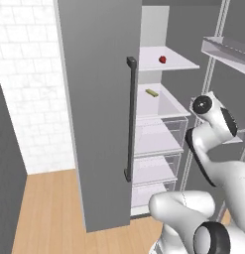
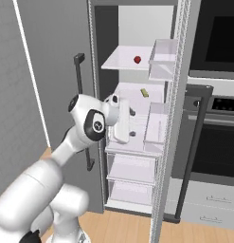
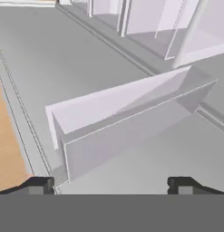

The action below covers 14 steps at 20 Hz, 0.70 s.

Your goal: Take the strawberry from the fridge and place it on top of the pancake, located on the dining counter.

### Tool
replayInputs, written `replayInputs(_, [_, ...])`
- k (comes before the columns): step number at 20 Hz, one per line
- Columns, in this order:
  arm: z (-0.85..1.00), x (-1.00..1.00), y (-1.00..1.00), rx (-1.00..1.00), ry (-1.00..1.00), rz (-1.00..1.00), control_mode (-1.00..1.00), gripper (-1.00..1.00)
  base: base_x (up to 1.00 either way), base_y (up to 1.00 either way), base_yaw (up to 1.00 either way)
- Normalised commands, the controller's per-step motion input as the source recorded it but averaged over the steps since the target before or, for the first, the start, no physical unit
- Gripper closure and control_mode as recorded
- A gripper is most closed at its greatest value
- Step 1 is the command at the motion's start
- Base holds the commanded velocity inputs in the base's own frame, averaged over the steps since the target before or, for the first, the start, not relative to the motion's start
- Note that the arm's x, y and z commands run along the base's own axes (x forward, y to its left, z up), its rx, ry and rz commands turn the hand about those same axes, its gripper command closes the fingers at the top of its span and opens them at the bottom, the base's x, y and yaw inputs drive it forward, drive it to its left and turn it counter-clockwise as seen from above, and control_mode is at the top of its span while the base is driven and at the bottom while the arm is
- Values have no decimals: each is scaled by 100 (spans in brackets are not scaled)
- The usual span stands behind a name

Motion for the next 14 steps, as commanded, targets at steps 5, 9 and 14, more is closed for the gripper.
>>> replayInputs(5, [22, -16, 100, 24, -5, -33, -100, -100, 0, 0, 0])
replayInputs(9, [7, -6, 83, 33, -5, -46, -100, -100, 0, 0, 0])
replayInputs(14, [-30, -8, 54, 66, 0, -44, -100, -100, 0, 0, 0])
